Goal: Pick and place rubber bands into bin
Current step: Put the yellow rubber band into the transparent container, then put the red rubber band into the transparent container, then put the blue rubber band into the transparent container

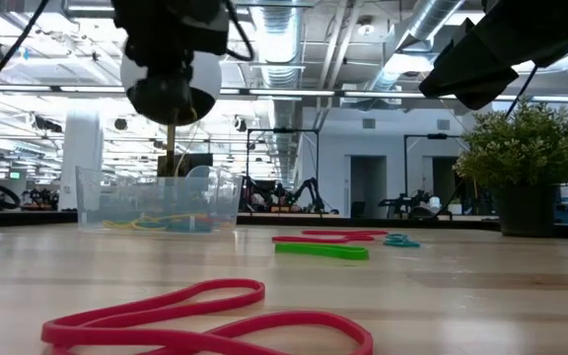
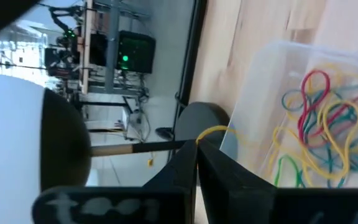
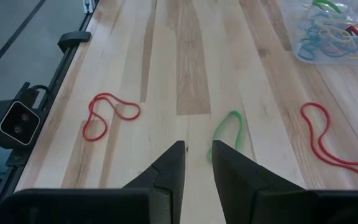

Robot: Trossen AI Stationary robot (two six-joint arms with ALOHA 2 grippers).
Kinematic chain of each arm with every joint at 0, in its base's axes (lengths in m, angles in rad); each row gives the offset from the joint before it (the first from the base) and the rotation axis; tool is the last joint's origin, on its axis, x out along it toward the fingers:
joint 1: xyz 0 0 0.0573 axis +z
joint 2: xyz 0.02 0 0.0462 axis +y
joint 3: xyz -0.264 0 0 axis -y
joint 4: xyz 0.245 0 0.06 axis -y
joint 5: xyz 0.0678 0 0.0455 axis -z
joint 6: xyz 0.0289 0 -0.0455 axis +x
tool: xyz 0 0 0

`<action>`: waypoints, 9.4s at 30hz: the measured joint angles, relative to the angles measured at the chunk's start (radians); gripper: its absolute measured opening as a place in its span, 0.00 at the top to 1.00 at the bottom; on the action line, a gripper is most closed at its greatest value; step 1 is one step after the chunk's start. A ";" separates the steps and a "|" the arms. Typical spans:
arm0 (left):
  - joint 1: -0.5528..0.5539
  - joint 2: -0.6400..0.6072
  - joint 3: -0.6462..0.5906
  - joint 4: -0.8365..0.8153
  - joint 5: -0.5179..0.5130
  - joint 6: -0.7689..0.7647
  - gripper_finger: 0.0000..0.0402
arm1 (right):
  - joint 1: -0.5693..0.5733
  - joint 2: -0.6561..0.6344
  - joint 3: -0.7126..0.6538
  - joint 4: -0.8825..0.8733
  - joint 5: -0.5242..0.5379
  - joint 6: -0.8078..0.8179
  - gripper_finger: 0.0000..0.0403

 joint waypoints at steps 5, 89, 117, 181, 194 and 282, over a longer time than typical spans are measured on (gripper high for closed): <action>0.086 0.000 0.000 0.076 0.067 0.054 1.00 | 0.000 0.000 0.000 0.000 0.000 0.000 0.81; 0.196 0.304 -0.022 1.276 1.024 0.735 0.78 | -0.009 0.001 0.000 -0.060 0.001 -0.008 0.81; 0.235 0.367 -0.042 1.307 1.025 0.608 0.90 | -0.009 0.001 0.000 -0.075 0.000 -0.008 0.81; 0.343 -0.325 -0.616 1.071 0.736 0.384 0.71 | -0.358 0.186 0.000 -0.211 0.093 0.155 0.81; 0.343 -0.325 -0.616 1.070 0.736 0.370 0.71 | -0.392 0.210 0.000 -0.310 0.081 0.281 0.65; 0.144 -0.343 -0.454 1.630 0.945 0.803 0.71 | -0.266 0.113 0.000 0.634 0.021 -0.193 1.00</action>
